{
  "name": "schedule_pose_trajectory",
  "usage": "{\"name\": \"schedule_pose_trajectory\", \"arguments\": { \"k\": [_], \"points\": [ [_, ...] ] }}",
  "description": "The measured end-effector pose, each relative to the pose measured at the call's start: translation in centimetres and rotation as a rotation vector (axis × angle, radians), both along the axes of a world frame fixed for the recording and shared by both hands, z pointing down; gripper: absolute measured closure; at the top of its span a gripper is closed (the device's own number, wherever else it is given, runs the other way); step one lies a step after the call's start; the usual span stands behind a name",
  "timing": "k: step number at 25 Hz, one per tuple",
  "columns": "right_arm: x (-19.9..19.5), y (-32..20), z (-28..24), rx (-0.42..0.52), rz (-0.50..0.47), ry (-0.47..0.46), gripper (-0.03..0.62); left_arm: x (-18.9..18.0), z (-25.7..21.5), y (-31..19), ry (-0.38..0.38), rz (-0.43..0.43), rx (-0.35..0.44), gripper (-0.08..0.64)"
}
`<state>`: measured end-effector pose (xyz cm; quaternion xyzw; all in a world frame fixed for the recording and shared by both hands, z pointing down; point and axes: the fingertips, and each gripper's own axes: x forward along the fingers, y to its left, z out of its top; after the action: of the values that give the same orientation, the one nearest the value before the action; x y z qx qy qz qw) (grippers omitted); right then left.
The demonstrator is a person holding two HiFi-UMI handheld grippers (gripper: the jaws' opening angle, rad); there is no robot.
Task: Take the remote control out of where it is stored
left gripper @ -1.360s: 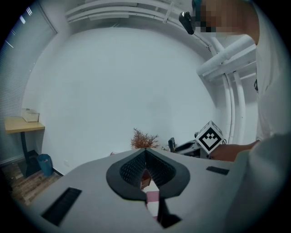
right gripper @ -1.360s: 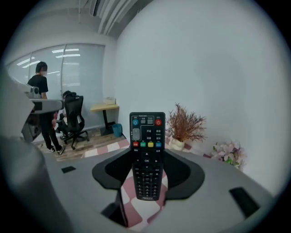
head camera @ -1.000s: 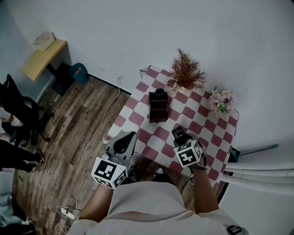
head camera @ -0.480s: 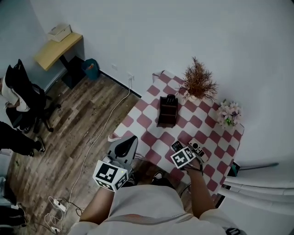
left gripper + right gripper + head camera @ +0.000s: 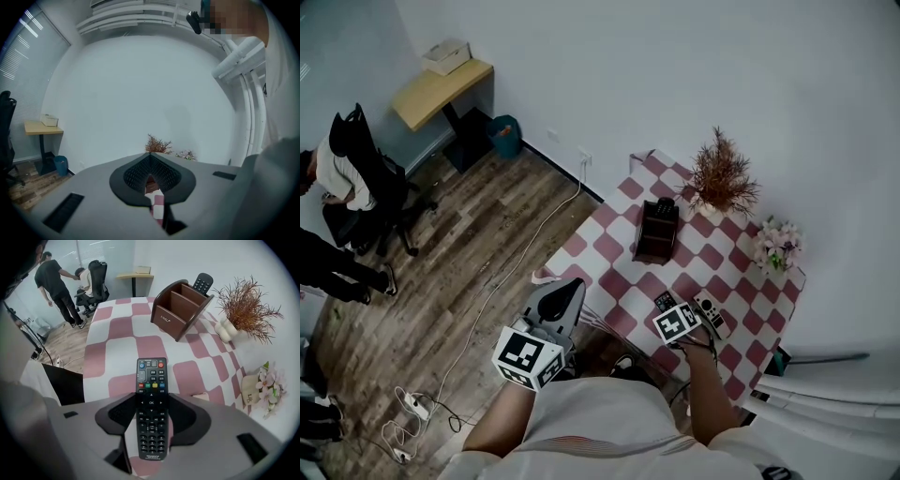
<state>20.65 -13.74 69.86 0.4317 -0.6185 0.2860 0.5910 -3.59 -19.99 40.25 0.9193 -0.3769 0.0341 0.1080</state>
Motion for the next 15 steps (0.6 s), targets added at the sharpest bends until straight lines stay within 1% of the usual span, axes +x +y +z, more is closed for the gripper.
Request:
{"name": "schedule_pose_trajectory", "arguments": {
  "k": [4, 7, 9, 12, 14, 15],
  "points": [
    [-0.5, 0.3, 0.1, 0.011, 0.002, -0.024, 0.371, -0.2, -0.4, 0.3, 0.0, 0.002, 0.007, 0.551],
    [-0.5, 0.1, -0.6, 0.044, 0.014, -0.04, 0.37, -0.1, -0.4, 0.6, 0.001, 0.01, 0.004, 0.551],
    [-0.7, -0.2, -1.8, 0.08, 0.028, -0.066, 0.371, 0.1, -0.5, 0.7, 0.0, 0.019, 0.004, 0.551],
    [-1.0, -1.6, -4.7, 0.187, 0.06, -0.144, 0.371, 0.5, -0.5, 0.8, 0.0, 0.031, 0.006, 0.551],
    [-1.2, -2.8, -7.2, 0.299, 0.084, -0.215, 0.374, 0.7, -0.5, 0.9, 0.003, 0.039, 0.007, 0.551],
    [-1.2, -3.5, -8.7, 0.361, 0.094, -0.249, 0.392, 0.9, -0.5, 1.0, 0.004, 0.044, 0.007, 0.551]
  ]
}}
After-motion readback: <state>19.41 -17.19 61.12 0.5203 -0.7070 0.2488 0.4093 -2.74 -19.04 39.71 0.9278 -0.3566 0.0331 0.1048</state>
